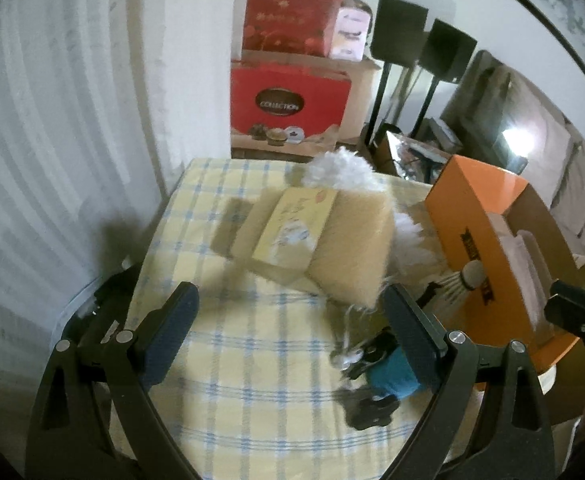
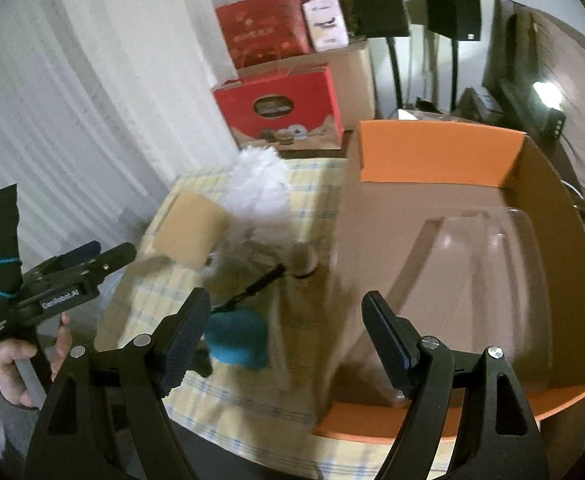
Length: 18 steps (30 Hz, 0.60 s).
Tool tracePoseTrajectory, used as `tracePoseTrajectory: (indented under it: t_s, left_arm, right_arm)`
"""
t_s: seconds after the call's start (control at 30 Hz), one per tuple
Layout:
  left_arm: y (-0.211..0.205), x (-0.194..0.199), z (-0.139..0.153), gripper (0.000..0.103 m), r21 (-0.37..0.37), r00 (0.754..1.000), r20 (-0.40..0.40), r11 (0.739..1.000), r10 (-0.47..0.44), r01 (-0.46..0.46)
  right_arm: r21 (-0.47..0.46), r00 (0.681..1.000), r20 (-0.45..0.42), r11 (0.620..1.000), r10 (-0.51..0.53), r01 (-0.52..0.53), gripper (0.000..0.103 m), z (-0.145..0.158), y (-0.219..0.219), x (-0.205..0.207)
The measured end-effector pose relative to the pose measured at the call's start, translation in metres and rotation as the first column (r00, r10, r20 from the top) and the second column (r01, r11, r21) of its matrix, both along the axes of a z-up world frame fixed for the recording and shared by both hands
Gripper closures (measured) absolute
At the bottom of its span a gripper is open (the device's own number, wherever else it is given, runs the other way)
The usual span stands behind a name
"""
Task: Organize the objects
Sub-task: 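Move the right tool back to the teal funnel on the table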
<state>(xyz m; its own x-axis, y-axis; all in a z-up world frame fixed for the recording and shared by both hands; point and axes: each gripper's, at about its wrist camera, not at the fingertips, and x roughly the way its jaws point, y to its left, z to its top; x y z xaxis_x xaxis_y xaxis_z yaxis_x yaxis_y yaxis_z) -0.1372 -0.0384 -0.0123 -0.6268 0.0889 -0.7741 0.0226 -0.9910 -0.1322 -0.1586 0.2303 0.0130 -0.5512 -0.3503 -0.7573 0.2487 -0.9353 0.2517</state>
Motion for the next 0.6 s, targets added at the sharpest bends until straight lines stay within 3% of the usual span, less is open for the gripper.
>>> tracePoseTrajectory:
  t_s: [0.4, 0.6]
  left_arm:
    - [-0.014, 0.020, -0.030, 0.011, 0.028, 0.998, 0.038, 0.998, -0.052, 0.051]
    - [-0.007, 0.035, -0.048, 0.015, 0.049, 0.993, 0.066, 0.994, -0.096, 0.093]
  right_arm:
    - [0.026, 0.996, 0.006, 0.996, 0.085, -0.085, 0.024, -0.017, -0.048, 0.008]
    - [0.025, 0.994, 0.029, 0.994, 0.107, -0.108, 0.033, -0.028, -0.065, 0.007]
